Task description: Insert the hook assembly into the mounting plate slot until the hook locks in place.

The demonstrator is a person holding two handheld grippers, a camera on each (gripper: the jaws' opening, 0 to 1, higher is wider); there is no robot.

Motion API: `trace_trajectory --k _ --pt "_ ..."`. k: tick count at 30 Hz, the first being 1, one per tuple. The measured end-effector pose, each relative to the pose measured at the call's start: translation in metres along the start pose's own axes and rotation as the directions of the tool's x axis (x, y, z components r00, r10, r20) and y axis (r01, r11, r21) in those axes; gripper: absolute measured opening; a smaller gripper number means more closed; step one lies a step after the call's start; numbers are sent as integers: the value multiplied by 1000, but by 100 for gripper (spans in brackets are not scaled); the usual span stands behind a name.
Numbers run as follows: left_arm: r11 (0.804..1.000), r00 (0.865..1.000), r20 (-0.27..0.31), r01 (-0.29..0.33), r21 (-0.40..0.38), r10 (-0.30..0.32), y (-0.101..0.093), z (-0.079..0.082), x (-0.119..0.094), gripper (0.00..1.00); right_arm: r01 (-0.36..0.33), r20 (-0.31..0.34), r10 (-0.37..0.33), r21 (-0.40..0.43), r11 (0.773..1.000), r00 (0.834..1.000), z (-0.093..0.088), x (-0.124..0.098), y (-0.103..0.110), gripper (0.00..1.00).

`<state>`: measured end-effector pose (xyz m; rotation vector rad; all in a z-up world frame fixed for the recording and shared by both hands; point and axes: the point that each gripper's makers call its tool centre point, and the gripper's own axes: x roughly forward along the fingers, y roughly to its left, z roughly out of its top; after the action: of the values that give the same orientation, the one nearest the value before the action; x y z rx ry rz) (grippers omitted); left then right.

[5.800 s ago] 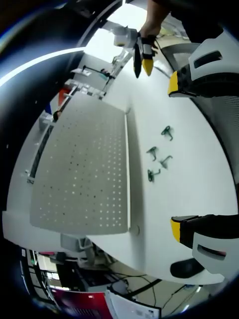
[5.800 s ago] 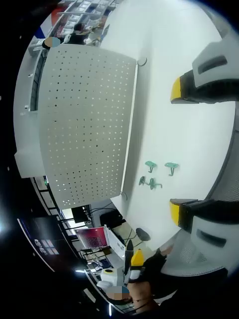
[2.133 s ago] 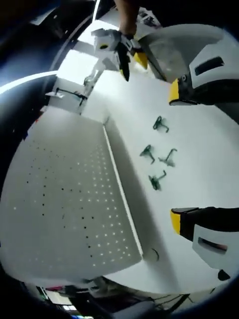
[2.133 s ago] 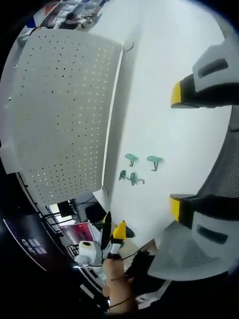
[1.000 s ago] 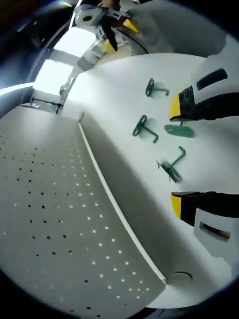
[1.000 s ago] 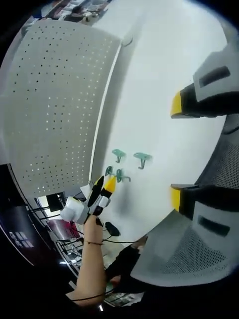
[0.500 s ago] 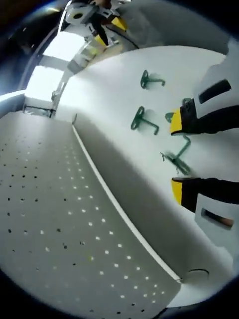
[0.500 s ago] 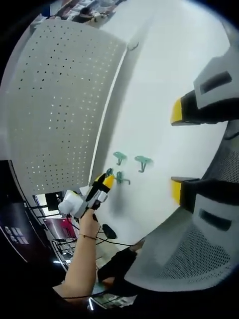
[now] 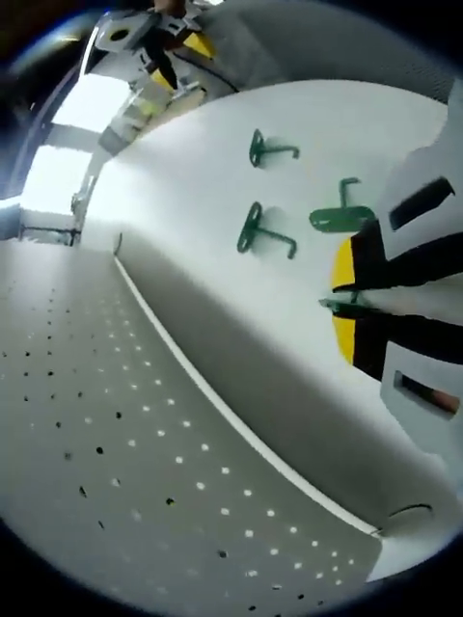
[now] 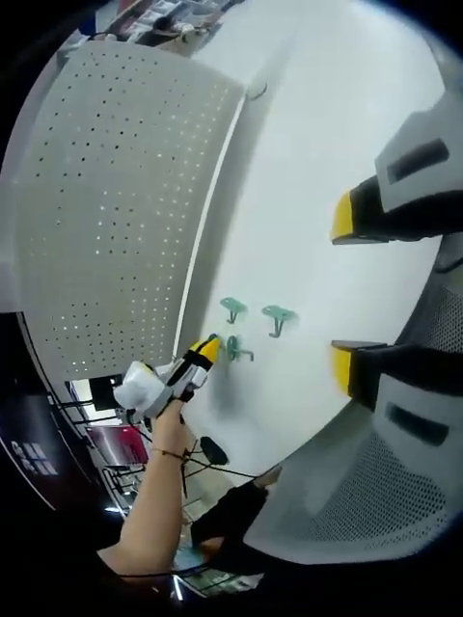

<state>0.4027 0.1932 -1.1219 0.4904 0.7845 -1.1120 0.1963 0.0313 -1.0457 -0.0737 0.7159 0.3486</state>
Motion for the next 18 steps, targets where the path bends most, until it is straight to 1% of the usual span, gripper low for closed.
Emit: trace_trajectory --k 6,12,18 --pt "1000 1000 -20 2 17 -2 1 -1 -2 5 0 1 0 4 1000 1000 1 0 -1 37" --pt "998 999 -40 -1 66 3 -2 -3 -4 4 -1 3 1 6 1000 1000 1 0 -1 37" --pt "999 1000 -31 0 37 1 -4 0 -9 2 1 10 -1 10 1000 1000 3 -2 -2 37"
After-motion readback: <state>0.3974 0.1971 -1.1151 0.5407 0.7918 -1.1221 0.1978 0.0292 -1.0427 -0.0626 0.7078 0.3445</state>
